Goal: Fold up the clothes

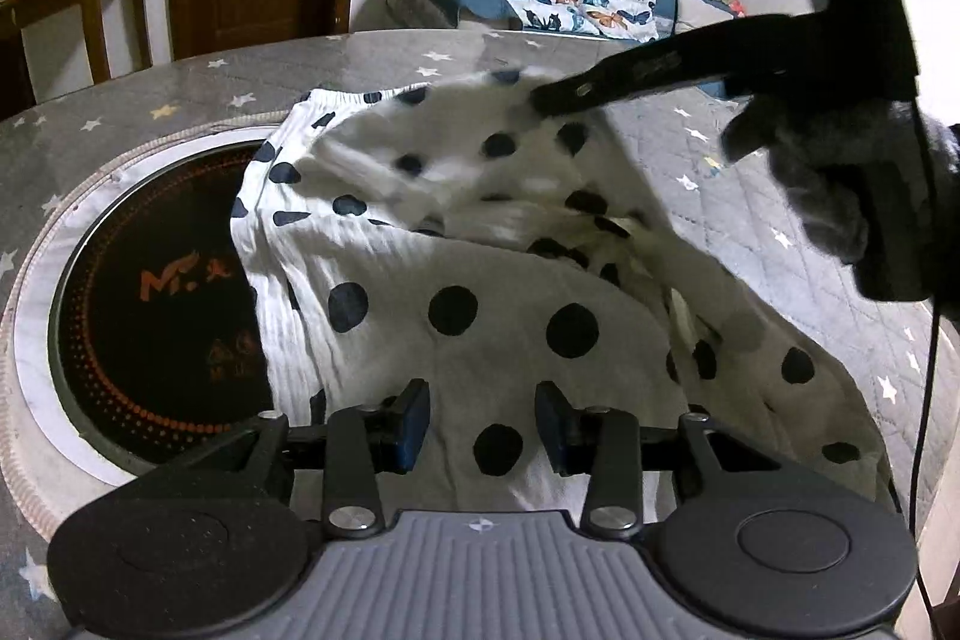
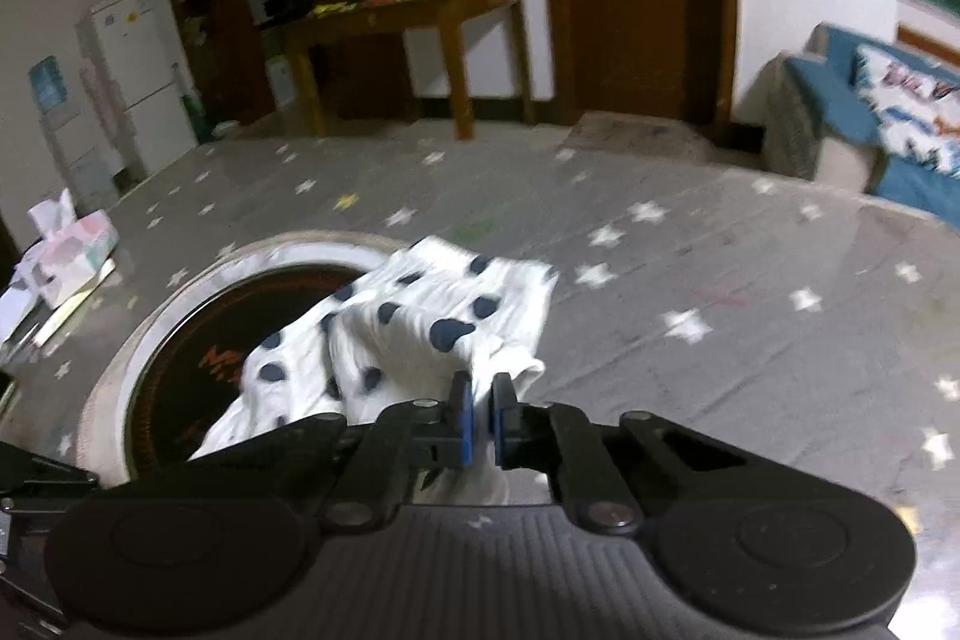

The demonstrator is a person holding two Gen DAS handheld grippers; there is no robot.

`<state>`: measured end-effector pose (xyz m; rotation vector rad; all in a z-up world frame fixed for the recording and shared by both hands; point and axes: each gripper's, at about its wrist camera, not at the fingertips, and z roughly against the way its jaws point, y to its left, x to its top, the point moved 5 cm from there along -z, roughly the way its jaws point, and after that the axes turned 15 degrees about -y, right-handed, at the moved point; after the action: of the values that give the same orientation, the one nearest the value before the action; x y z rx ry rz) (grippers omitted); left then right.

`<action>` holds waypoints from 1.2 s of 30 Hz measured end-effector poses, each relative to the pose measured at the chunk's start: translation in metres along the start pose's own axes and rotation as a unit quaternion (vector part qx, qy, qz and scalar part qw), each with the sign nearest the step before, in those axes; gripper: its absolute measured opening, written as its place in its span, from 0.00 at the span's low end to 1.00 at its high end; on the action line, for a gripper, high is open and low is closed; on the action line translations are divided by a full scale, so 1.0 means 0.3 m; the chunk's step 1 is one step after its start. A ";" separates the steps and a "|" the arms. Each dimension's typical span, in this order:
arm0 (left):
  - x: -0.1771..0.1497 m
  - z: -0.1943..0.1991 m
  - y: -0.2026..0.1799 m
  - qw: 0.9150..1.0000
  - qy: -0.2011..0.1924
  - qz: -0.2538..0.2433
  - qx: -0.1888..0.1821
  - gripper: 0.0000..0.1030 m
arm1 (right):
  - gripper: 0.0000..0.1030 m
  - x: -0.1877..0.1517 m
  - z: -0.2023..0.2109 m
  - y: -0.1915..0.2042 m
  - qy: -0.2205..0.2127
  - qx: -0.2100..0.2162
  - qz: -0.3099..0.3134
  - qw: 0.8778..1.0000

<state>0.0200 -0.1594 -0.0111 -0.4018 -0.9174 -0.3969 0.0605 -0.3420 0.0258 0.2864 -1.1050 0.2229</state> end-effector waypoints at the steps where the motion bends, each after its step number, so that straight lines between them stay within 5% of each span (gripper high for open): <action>1: 0.000 0.000 -0.001 1.000 -0.001 -0.001 0.000 0.42 | 0.05 0.012 0.018 -0.020 -0.009 -0.014 0.003 1.000; 11: -0.002 -0.001 -0.014 1.000 -0.005 -0.014 0.005 0.44 | 0.06 -0.003 0.205 -0.267 -0.018 -0.167 0.036 0.985; 17: -0.002 -0.003 -0.017 1.000 -0.005 -0.019 0.006 0.45 | 0.26 -0.164 0.266 -0.391 0.051 -0.232 0.024 0.971; 26: -0.001 -0.009 -0.023 1.000 -0.004 -0.022 0.010 0.48 | 0.28 -0.166 0.284 -0.475 0.017 -0.229 -0.037 0.972; 36: -0.003 -0.012 -0.027 0.999 -0.005 -0.030 0.010 0.51 | 0.38 -0.231 0.092 -0.478 0.060 -0.200 -0.037 0.977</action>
<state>0.0178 -0.1679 -0.0124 -0.3582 -0.9434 -0.4397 0.0525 -0.4886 -0.0418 -0.0460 -0.9929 -0.0520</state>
